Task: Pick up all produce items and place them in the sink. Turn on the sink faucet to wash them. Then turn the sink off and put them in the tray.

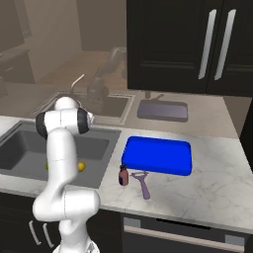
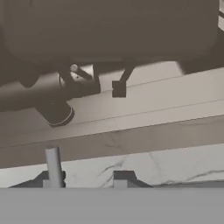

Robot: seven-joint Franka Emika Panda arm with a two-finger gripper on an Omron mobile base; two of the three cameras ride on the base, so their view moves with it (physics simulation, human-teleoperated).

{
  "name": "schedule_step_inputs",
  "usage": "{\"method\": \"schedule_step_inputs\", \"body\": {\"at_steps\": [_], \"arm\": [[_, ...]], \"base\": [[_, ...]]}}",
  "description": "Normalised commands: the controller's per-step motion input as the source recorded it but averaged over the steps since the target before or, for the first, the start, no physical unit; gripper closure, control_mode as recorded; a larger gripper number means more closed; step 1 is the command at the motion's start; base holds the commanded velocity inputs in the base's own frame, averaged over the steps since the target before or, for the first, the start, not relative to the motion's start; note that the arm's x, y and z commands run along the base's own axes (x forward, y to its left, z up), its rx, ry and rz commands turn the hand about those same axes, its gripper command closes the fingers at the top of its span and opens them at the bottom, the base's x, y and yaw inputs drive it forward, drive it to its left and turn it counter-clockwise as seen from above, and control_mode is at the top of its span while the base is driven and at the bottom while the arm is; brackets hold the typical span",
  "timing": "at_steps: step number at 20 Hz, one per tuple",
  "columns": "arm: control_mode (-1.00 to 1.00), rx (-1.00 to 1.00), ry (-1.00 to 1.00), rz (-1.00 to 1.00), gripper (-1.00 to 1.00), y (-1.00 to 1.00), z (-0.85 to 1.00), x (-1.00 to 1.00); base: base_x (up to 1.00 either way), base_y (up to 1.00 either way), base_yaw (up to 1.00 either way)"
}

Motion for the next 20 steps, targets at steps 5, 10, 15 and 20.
{"method": "schedule_step_inputs", "body": {"at_steps": [5, 10, 15, 20], "arm": [[-1.00, 0.00, 0.09, -0.10, 1.00, -0.20, 0.00, 0.10], [-1.00, 0.00, 0.12, -0.10, 1.00, -0.34, 0.00, 0.07], [-1.00, 0.03, 0.13, -0.10, 1.00, -0.45, 0.00, 0.07], [-1.00, 0.04, 0.13, -0.09, 1.00, -0.50, 0.00, 0.01]], "base": [[0.00, 0.00, 0.00], [0.00, 0.00, 0.00], [0.00, 0.00, 0.00], [0.00, 0.00, 0.00]]}}
